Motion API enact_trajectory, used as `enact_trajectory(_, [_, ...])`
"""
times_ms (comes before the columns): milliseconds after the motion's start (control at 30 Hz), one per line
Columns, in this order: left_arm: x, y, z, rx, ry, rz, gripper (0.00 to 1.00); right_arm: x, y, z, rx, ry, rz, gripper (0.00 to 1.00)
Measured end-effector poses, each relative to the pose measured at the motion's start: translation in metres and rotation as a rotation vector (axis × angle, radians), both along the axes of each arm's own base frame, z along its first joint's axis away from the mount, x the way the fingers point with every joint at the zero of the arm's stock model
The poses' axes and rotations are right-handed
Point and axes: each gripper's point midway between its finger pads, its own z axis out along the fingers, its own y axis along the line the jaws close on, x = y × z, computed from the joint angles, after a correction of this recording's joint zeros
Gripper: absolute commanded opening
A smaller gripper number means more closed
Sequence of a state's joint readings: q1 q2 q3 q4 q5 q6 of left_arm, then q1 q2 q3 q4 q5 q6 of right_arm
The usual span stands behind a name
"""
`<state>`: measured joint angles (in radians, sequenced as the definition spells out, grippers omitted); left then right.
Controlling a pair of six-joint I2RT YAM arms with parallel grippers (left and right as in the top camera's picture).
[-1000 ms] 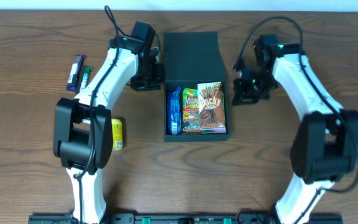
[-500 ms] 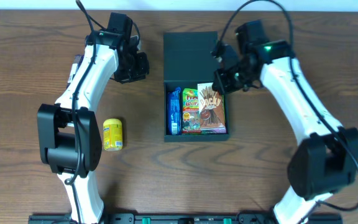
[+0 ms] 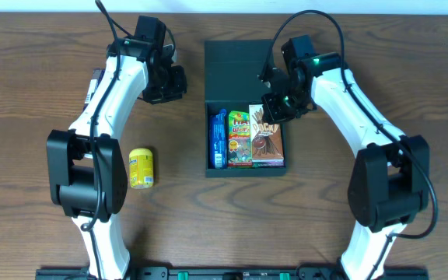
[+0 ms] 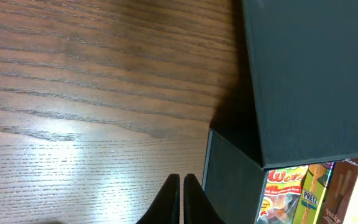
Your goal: Pack container
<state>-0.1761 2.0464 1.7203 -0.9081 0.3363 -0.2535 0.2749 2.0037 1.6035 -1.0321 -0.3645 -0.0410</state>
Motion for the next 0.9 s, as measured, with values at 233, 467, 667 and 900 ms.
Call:
enact_trajectory(233, [0.0,0.0,0.0,0.0,0.0,0.0,0.05,0.0,-0.003,-0.001,-0.019,0.001,-0.011,0.02])
enact_trajectory(467, [0.0,0.0,0.0,0.0,0.0,0.0,0.05,0.001,-0.008,-0.004,-0.051,-0.004,-0.016,0.02])
enact_trajectory(667, [0.0,0.0,0.0,0.0,0.0,-0.001,0.06,-0.004,-0.011,-0.013,-0.065,0.01,-0.016,0.02])
enact_trajectory(900, [0.0,0.0,0.0,0.001,-0.001,-0.003,0.06,-0.002,-0.011,-0.014,-0.064,0.003,-0.018,0.02])
